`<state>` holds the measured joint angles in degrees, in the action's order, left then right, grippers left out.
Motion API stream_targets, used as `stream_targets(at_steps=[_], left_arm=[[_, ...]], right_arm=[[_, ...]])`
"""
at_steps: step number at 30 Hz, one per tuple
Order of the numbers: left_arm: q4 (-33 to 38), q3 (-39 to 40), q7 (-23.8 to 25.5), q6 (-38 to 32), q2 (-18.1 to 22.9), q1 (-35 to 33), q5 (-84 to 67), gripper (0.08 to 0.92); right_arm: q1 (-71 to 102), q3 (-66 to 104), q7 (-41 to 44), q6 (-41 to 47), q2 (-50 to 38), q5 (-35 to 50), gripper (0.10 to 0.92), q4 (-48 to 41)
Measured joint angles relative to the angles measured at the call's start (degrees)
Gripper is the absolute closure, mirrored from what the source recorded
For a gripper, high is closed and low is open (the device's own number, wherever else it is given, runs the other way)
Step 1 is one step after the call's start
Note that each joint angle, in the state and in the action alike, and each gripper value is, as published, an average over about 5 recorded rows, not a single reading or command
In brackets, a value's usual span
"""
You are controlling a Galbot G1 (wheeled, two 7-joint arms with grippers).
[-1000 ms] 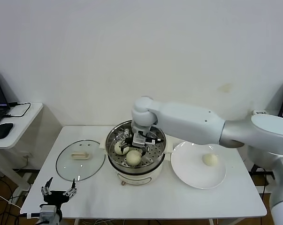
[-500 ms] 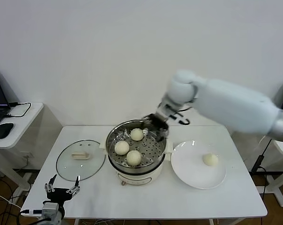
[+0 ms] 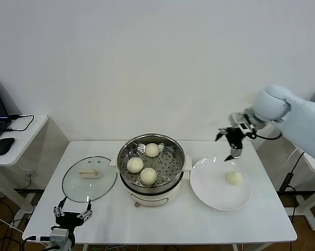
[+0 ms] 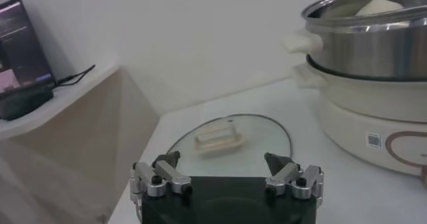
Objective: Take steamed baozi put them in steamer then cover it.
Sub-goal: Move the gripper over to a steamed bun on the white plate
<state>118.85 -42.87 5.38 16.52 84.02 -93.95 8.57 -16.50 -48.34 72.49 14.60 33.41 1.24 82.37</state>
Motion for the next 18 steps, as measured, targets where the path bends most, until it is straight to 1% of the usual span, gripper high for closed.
stream_targets(at_steps=[9, 18], left_arm=[[-1.0, -0.2, 0.0, 0.1, 0.1, -0.5, 0.7, 0.177], [-1.7, 0.3, 0.1, 0.2, 0.6, -0.2, 1.5, 0.177]], right_arm=[[12.7, 8.9, -1.3, 0.3, -0.3, -8.3, 0.203, -6.0], [19.9, 13.4, -3.6, -0.5, 3.0, -12.1, 0.203, -12.5]])
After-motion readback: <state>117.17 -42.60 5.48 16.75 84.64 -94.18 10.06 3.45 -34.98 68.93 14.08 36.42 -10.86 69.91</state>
